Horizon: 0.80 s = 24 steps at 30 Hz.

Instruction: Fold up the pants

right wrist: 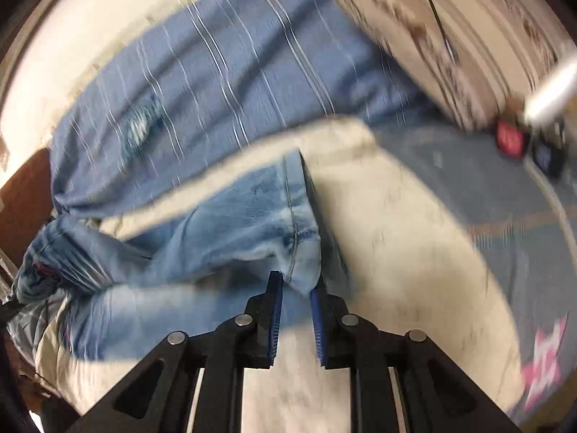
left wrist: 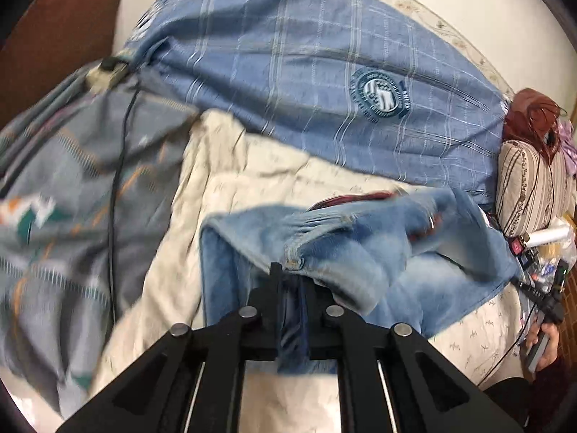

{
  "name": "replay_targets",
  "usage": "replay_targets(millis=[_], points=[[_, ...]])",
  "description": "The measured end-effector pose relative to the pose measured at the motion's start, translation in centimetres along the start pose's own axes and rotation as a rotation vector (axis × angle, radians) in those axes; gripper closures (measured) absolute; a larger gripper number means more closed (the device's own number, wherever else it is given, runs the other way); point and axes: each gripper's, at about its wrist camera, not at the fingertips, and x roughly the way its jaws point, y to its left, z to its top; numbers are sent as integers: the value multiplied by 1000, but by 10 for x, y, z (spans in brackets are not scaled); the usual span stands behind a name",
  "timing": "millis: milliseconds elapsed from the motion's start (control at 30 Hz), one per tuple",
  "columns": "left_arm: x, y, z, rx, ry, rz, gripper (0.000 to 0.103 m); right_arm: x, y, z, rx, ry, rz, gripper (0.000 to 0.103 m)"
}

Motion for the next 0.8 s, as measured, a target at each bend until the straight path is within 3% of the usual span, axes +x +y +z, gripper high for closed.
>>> replay_targets(millis=[100,167,267,367,433,500,567,600,733,800], points=[[-6,12,-14,-50,13,7,85,1,-5,-14,15,84,-3,85],[-9,21,-25,-101,25,22,68,-3,-9,-20,15,103,-9,85],[-12,27,-32,-146,24,58,67,-13,-17,-27,24,90,-18,85],[-22,17,-28,-136,-29,91,67,-22,-23,-29,48,60,-33,85],[-33,-1,-25,-86,-97,103,64,-30,-18,-25,56,25,-24,85],[-41,-16,-23,-43,-165,109,54,-35,-9,-15,50,-3,3,85],[-46,-41,-25,27,-239,106,30,-35,10,-9,31,-25,30,85],[-42,-54,-27,68,-247,101,27,-32,24,-7,11,-31,46,85],[-5,-95,-37,254,-152,109,24,-12,63,-5,-50,-47,37,85],[26,-99,-44,281,-55,151,24,0,68,-7,-43,-24,57,85]])
